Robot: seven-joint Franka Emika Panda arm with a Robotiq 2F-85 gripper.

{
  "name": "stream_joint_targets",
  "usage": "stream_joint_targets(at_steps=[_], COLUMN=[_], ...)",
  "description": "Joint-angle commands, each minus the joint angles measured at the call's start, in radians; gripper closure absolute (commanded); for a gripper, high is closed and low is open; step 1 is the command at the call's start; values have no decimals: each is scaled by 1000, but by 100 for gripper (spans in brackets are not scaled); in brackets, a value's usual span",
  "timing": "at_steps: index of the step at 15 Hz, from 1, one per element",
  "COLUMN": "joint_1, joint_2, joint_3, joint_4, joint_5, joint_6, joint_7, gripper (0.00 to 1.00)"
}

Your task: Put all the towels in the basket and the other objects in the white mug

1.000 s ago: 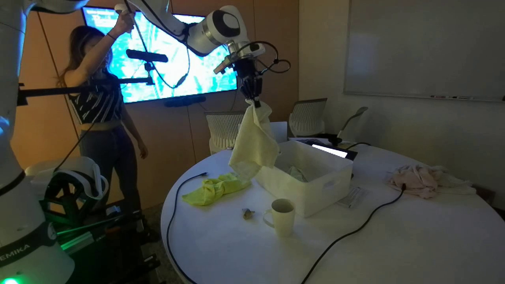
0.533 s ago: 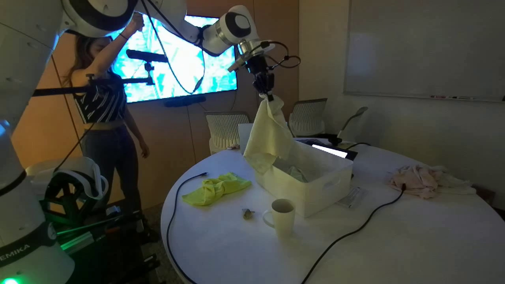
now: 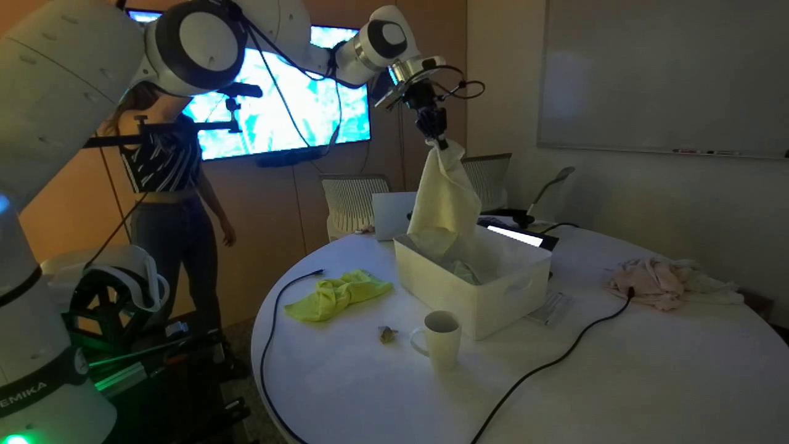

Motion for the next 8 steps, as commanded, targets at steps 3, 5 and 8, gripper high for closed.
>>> stream_joint_targets(at_steps=[3, 5, 8], joint_1=[4, -9, -12], joint_2=[179, 199, 178], joint_3=[-48, -35, -35], joint_4=[239, 249, 210], joint_5=[43, 31, 25], joint_6=[-157, -192, -209], joint_7=[-31, -38, -48], gripper=[64, 50, 28])
